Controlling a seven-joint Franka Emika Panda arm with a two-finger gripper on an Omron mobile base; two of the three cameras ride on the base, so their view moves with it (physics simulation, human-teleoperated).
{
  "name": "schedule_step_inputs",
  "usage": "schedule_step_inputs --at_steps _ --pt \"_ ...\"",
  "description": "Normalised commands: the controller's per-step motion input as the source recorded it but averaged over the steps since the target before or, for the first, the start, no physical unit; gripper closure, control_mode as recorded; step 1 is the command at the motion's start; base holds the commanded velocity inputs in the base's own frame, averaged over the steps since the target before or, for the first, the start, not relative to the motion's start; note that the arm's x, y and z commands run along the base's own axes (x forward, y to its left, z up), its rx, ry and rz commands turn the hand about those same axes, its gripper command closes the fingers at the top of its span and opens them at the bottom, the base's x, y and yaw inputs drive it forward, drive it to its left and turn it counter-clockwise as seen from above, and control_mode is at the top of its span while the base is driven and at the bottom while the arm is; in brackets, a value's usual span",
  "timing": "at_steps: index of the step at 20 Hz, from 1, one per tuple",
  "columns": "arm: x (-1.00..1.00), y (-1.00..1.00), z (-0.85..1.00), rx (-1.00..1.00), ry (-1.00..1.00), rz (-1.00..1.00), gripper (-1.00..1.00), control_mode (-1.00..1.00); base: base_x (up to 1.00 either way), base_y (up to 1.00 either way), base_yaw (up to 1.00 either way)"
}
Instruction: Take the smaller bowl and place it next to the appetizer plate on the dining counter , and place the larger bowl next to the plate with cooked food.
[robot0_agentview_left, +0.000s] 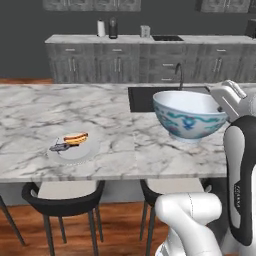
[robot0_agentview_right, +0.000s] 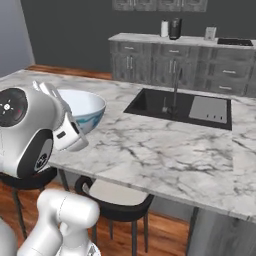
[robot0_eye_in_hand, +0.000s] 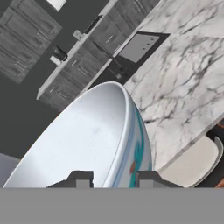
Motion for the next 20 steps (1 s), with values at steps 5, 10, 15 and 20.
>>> schedule_step_inputs --at_steps 5,10,15,20 --pt "0.00 0.00 0.00 0.00 0.00 0.00 1.00 1.00 0.68 1.00 -0.19" --pt "0.00 0.00 0.00 0.00 0.00 0.00 1.00 1.00 0.12 1.00 -0.09" --pt "0.00 0.00 0.00 0.00 0.00 0.00 1.00 1.00 0.25 0.97 -0.04" --pt "0.00 0.00 0.00 0.00 0.00 0.00 1.00 1.00 0.25 0.32 -0.03"
